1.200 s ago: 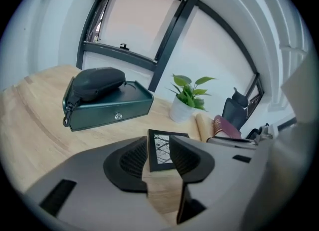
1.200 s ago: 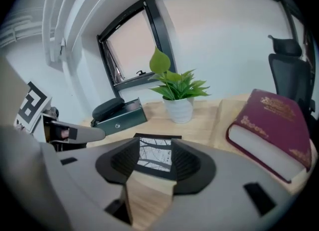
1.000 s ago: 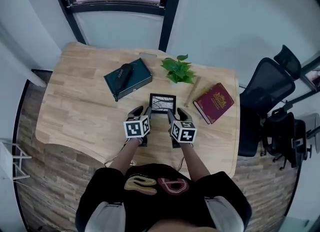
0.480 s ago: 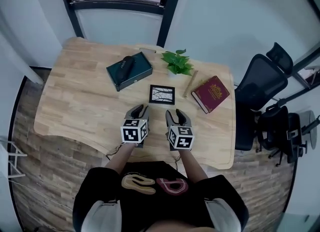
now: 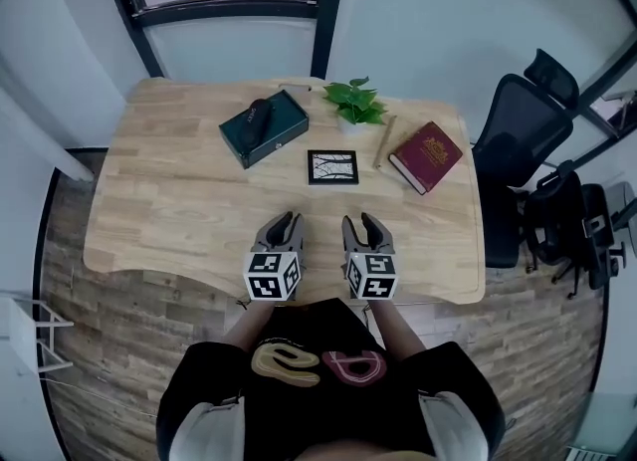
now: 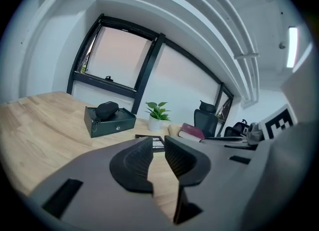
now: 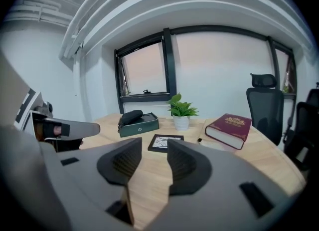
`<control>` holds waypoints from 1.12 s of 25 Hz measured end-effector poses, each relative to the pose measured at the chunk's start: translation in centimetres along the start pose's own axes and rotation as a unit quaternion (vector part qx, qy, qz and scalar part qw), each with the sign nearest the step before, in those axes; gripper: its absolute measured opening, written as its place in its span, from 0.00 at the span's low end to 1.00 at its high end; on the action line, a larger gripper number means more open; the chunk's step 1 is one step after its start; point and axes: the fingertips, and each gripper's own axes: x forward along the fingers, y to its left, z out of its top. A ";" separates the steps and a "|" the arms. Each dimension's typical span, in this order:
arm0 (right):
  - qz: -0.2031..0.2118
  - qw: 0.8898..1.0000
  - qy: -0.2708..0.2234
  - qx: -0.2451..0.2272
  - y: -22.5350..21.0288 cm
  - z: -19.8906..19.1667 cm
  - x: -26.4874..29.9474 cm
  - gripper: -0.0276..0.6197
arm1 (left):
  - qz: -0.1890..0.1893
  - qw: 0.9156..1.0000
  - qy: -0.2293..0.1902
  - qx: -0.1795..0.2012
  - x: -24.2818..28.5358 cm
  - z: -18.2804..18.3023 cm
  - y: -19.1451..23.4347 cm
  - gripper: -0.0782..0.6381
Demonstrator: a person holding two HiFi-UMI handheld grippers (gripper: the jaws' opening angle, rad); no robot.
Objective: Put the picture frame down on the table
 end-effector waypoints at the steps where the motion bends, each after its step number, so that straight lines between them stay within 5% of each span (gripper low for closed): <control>1: -0.002 1.000 0.001 0.001 0.3 -0.4 -0.4 0.29 | -0.001 1.000 0.000 0.002 -0.6 -0.3 -0.1 0.22; 9: -0.008 1.000 0.005 0.001 2.9 -2.8 -2.8 0.27 | -0.005 1.000 -0.001 0.015 -3.6 -1.8 -0.5 0.21; 20: -0.012 0.999 -0.021 -0.048 5.0 -2.4 -4.0 0.07 | -0.009 1.000 0.000 0.029 -4.8 -1.9 -0.6 0.17; 28: -0.009 0.998 -0.017 -0.064 5.5 -2.6 -4.0 0.06 | -0.008 1.000 -0.005 0.028 -4.9 -1.9 -0.6 0.16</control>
